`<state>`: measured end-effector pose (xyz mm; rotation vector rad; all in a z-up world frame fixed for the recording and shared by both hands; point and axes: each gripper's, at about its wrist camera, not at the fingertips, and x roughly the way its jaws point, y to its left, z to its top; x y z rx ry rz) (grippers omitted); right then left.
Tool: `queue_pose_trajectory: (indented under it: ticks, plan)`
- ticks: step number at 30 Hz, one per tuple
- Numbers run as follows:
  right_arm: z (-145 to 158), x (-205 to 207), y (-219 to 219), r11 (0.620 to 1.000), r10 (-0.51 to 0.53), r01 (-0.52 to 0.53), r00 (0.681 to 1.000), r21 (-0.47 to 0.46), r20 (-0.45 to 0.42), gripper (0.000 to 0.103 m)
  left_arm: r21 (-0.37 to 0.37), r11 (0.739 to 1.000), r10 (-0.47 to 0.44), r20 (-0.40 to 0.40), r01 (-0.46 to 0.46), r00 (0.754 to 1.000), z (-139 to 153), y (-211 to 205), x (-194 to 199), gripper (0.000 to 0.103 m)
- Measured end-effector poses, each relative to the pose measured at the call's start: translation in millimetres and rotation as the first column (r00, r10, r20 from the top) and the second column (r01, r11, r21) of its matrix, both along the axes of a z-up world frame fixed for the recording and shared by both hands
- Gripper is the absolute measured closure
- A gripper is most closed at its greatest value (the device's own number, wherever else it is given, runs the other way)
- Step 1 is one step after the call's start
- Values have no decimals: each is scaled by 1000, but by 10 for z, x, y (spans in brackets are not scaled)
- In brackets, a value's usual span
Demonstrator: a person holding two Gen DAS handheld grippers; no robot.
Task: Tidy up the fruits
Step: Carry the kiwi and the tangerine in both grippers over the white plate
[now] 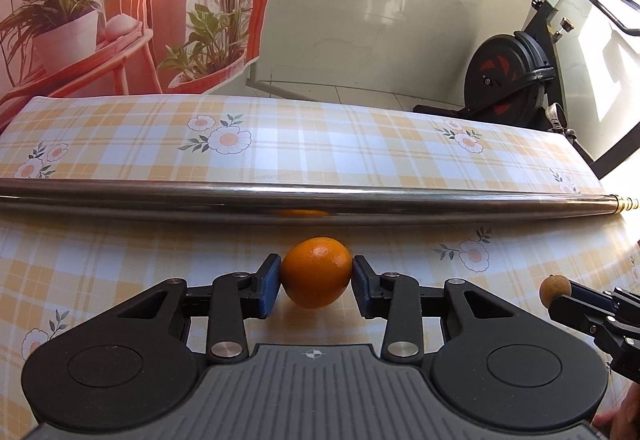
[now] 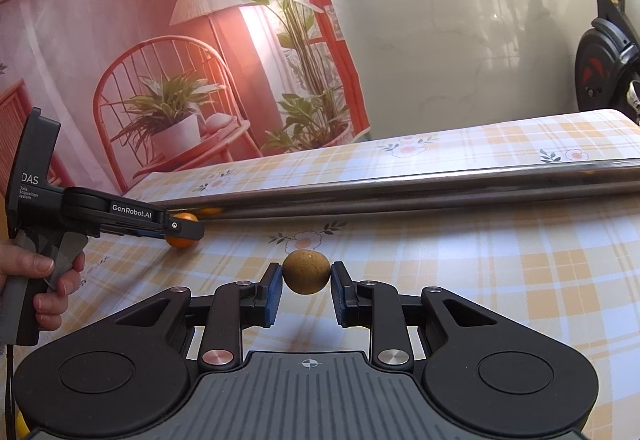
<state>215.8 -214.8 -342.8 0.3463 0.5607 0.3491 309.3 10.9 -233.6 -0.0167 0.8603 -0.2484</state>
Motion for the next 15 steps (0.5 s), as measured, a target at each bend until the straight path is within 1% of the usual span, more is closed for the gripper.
queue_pose_trajectory:
  ticks: [3,10,15]
  plan:
    - [4,-22,-5,1000,-2,2,1000,4,9,79,13,999,-48,6,48,999,83,-39,-175,63]
    - [37,-194,8,1000,6,-6,1000,10,9,79,-9,984,-178,25,178,984,286,-151,-723,63]
    - [125,-472,50,1000,19,-19,1000,5,5,79,-46,977,-206,17,206,978,340,-158,-1070,63]
